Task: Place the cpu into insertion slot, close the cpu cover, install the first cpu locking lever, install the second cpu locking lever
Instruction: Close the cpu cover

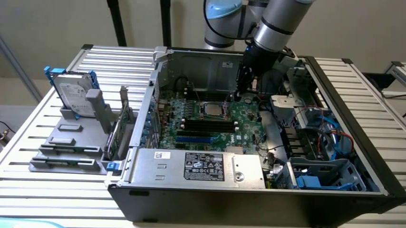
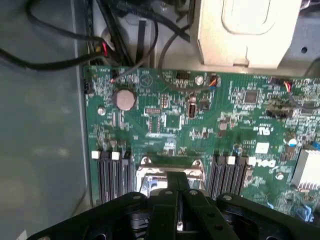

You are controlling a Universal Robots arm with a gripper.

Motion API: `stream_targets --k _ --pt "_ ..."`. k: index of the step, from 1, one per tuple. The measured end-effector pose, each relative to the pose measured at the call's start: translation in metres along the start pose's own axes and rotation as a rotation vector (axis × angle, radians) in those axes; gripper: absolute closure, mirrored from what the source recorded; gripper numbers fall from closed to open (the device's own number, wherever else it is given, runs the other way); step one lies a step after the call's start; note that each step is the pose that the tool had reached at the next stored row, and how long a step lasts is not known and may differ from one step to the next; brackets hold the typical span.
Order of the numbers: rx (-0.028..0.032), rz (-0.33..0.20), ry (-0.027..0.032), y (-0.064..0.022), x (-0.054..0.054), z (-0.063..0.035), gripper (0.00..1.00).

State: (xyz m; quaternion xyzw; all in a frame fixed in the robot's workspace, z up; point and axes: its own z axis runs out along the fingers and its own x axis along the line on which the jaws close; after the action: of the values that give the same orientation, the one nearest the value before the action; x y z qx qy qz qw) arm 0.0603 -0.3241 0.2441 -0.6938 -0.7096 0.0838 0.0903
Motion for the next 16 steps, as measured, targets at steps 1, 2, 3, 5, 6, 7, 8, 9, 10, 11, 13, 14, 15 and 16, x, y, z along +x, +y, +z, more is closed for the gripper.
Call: stream_targets --k 1,2,3,5,6,7,8,9,10,11,13,14,15,16 --pt "0.0142 0.0 0.0001 -0.0011 0.0 0.0003 0.89" --pt "0.026 0.0 0.0001 -0.0022 0.0 0.0005 0.89" --pt "0.0375 0.0 0.0002 -0.0033 0.0 0.0008 0.89" --pt "0.0592 0.0 0.0005 -0.0056 0.0 0.0014 0.89" --pt "0.0694 0.0 0.0006 -0.0068 0.0 0.0017 0.89" --pt "0.0803 0.0 0.0007 -0.008 0.0 0.002 0.89" --pt "0.0903 0.0 0.0009 -0.0092 0.0 0.0023 0.89" --pt "0.0999 -0.001 0.001 -0.0103 0.0 0.0026 0.89" --pt "0.1088 -0.001 0.001 -0.0115 0.0 0.0029 0.89" --pt "0.1167 -0.001 0.0011 -0.0126 0.0 0.0032 0.89" --pt "0.1283 -0.002 0.0011 -0.0154 0.0 0.0042 0.89" --pt "0.1323 -0.002 0.0012 -0.017 0.0 0.005 0.89" --pt "0.1349 -0.002 0.0012 -0.019 0.0 0.006 0.89" --pt "0.1363 -0.002 0.0013 -0.0215 -0.001 0.0073 0.89"
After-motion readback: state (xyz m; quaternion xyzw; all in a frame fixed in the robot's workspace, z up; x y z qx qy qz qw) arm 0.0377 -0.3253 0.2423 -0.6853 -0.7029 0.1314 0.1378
